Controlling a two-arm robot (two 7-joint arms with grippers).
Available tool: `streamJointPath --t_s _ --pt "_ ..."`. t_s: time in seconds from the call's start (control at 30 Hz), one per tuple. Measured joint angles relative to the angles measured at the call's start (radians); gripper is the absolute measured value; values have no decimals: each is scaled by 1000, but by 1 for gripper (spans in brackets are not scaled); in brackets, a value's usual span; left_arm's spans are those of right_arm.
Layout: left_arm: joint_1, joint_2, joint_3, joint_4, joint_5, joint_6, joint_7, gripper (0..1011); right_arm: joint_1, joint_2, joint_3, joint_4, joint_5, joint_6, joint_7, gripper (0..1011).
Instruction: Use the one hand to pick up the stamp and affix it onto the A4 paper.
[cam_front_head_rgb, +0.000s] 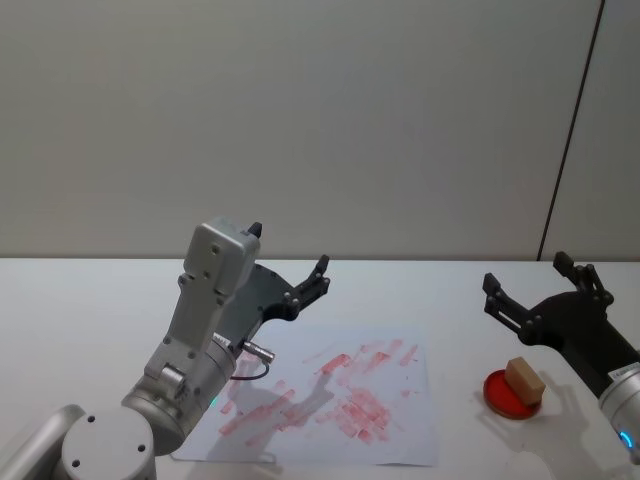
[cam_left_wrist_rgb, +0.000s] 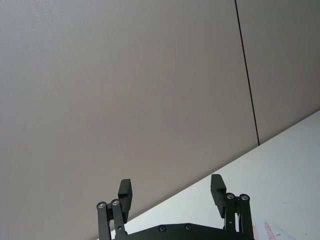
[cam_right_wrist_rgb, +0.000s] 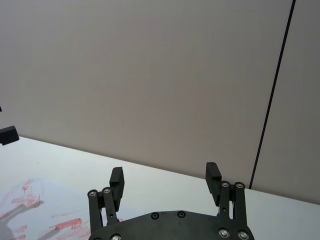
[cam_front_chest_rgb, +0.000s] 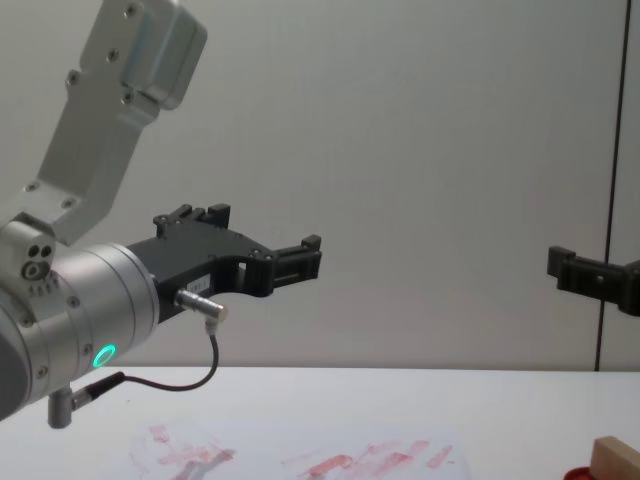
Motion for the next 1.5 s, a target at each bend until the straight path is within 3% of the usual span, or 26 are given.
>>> streamJointPath --t_s 1.5 --pt "0 0 0 0 0 0 0 1002 0 0 0 0 0 0 0 1001"
